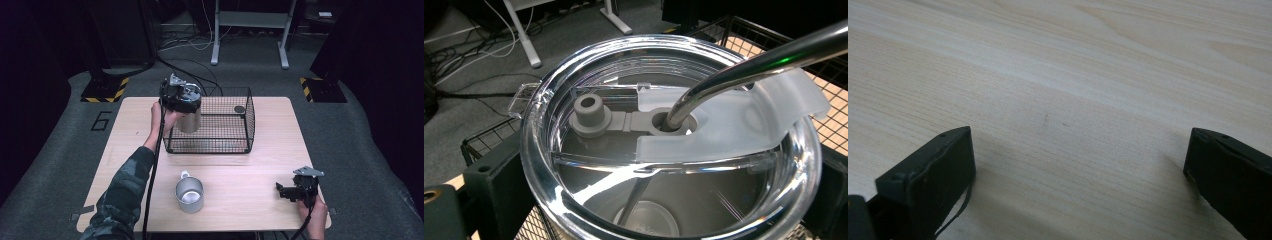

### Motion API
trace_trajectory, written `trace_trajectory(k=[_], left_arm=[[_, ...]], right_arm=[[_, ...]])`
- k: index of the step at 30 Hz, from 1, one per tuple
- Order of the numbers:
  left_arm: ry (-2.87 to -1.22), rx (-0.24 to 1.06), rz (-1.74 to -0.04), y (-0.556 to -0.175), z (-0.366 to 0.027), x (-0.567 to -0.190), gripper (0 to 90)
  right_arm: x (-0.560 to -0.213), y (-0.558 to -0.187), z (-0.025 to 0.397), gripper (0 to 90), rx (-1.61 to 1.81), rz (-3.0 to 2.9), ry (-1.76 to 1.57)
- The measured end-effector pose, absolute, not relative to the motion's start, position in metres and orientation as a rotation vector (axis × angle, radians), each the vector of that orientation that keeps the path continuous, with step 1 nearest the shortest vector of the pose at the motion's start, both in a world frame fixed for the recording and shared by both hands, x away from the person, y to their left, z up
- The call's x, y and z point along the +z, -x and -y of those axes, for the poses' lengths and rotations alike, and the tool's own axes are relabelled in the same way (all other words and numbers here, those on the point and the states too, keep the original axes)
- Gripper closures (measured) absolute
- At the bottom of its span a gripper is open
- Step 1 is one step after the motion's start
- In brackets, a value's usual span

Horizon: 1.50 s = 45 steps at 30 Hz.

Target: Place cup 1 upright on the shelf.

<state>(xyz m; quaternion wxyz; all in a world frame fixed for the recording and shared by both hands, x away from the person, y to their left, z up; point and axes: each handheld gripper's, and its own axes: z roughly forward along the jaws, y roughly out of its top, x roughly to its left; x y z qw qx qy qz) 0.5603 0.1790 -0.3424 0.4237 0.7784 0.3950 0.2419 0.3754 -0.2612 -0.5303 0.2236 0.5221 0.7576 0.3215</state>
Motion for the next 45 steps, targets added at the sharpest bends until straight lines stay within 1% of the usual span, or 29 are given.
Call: trace_trajectory(k=[8, 13, 21, 28, 45], left_arm=[[-1.952, 0.587, -1.017, -0.570, -0.177, -0.353, 3.7], [-1.992, 0.585, -1.019, -0.575, -0.177, -0.360, 3.7], [-2.003, 0.566, -1.045, -0.581, -0.176, -0.374, 3.7], [-1.982, 0.552, -1.076, -0.585, -0.172, -0.383, 3.7], [-2.019, 0.558, -1.093, -0.587, -0.168, -0.390, 3.7]], right_arm=[[-0.530, -0.375, 0.261, 0.0, 0.887, -2.092, -1.442], [-0.530, -0.375, 0.261, 0.0, 0.888, -2.092, -1.441], [-0.530, -0.375, 0.261, 0.0, 0.887, -2.092, -1.441], [-0.530, -0.375, 0.261, 0.0, 0.887, -2.092, -1.441], [-0.530, -0.375, 0.261, 0.0, 0.887, -2.091, -1.441]])
